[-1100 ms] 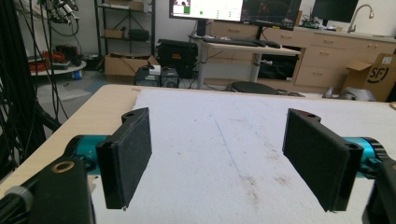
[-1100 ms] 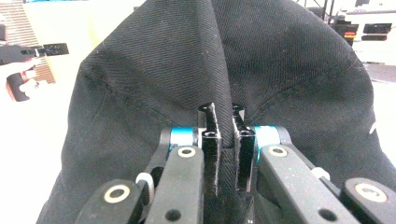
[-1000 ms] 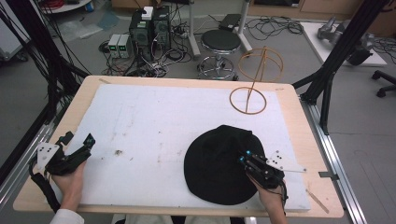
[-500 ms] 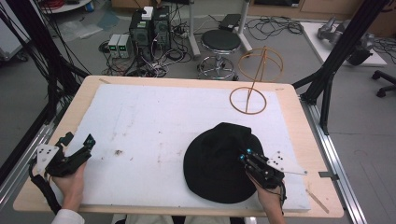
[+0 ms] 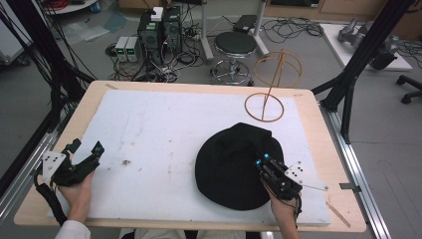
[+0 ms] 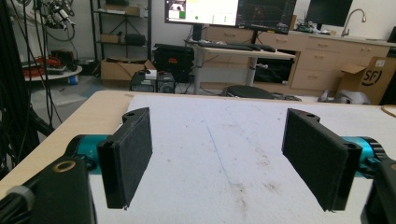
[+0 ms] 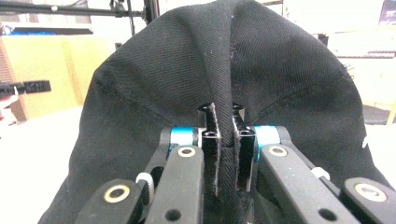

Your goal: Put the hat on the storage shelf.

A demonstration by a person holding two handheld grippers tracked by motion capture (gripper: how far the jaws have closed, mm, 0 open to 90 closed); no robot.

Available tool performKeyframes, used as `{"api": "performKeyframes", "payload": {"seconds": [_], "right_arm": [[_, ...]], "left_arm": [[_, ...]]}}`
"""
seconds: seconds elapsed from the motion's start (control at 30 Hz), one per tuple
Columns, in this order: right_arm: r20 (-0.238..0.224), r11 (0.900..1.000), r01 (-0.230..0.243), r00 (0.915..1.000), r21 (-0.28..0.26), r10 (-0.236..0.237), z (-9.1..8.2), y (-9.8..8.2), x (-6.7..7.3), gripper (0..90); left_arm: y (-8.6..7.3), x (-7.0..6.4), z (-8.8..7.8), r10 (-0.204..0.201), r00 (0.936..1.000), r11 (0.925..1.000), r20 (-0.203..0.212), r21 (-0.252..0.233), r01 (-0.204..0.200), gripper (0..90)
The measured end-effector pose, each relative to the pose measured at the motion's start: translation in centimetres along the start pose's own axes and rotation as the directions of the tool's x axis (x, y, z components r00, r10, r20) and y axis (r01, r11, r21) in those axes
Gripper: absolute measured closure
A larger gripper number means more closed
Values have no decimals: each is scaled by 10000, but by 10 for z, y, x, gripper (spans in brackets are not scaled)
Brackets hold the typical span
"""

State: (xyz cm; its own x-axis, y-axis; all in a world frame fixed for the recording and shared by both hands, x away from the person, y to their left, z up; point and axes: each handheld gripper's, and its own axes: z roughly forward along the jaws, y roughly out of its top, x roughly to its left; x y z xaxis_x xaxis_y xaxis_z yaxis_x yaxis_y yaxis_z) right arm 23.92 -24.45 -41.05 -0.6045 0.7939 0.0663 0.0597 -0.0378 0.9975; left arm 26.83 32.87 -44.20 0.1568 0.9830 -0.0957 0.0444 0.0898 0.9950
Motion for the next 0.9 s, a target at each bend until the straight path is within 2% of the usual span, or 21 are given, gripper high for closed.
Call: {"api": "performKeyframes", "payload": {"seconds": [0.07, 0.13, 0.23, 0.33, 0.57, 0.9], "right_arm": [[135, 9995, 50, 9999, -322, -46, 0, 3, 0, 859], [185, 9989, 131, 9998, -448, -123, 1, 5, 0, 859], [539, 9981, 277, 9982, -556, -247, 4, 8, 1, 859], [1001, 9955, 420, 9944, -855, -334, 8, 12, 1, 859], [1692, 9875, 651, 9847, -1434, -404, 16, 17, -1, 859], [2097, 9753, 1076, 9755, -1931, -661, 17, 27, 2, 859]], "left_arm": [[0, 0, 3, -55, 10000, 10000, 54, 13, 55, 246], [0, 0, 6, -134, 9998, 9999, 119, 18, 133, 246], [1, 1, 8, -145, 9998, 9999, 116, -39, 146, 246], [2, 1, 10, -183, 9998, 9998, 112, -60, 184, 246], [2, 6, 10, -309, 9995, 9995, 33, -66, 309, 246], [2, 8, 8, -442, 9990, 9990, -65, -115, 441, 246]]}}
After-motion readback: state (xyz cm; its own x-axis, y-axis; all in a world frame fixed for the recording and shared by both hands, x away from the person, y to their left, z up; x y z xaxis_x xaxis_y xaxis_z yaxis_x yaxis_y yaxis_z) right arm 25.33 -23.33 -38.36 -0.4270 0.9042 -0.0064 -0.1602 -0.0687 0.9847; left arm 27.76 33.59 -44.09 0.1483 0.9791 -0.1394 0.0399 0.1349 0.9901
